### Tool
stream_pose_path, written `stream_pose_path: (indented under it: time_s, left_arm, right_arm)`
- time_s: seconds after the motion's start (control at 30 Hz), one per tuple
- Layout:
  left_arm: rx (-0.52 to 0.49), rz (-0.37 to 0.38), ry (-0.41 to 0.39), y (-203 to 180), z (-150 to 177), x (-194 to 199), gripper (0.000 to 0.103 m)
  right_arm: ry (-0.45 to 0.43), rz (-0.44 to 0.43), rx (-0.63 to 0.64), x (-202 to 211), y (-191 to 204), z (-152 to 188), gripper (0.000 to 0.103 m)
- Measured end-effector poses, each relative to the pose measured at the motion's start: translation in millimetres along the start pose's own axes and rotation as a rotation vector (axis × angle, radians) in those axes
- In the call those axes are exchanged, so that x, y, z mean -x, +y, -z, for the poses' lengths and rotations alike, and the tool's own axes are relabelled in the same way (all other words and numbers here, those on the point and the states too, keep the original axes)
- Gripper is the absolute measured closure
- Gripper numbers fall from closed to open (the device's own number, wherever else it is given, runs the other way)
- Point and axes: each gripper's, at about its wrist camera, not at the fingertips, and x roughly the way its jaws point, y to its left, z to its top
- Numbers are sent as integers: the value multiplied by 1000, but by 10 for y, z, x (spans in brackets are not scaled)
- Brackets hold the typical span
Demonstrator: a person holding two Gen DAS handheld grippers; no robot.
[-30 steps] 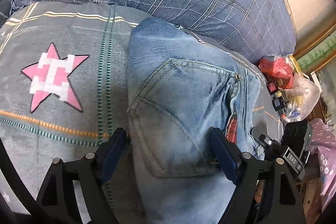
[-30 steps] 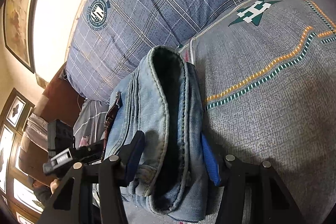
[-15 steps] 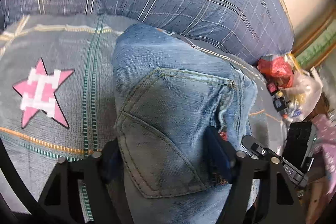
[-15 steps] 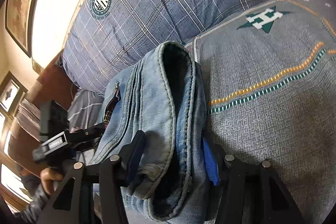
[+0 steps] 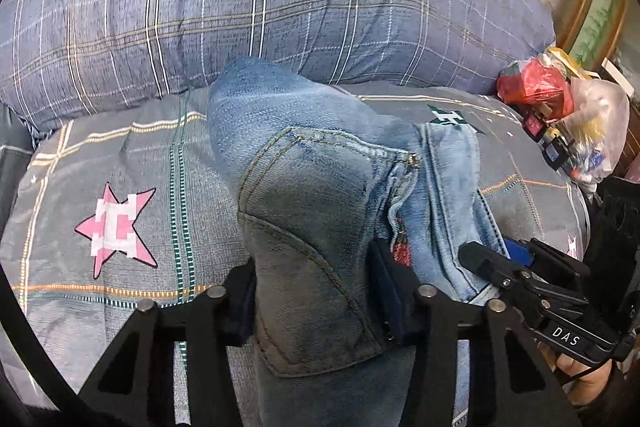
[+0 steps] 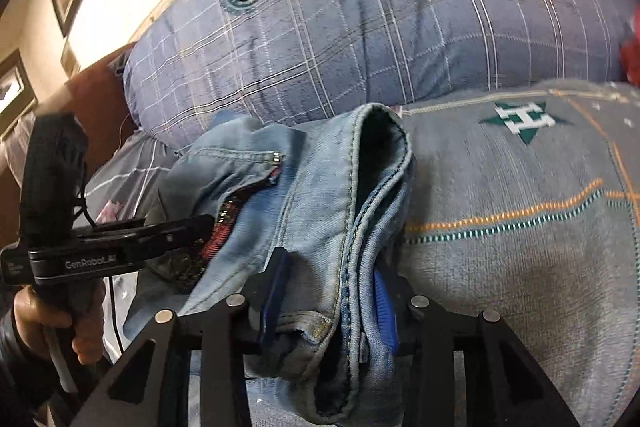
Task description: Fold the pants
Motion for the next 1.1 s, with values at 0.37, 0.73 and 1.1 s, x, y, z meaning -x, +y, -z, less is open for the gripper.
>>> stream_pose_path:
  time_s: [0.37,0.73,1.1]
  left_arm:
    - [6,16,-51,44,12,382,58]
    - [82,-45,-108,647,-32,794,58]
    - [175,-51,-83,1318,-370,558,58]
  right_arm:
    - [-27,-4,29,207,268,-116,61]
    - [-29,-86,86,-29,833,-347,61]
    - [17,-131,98,-799,1129,-768,61]
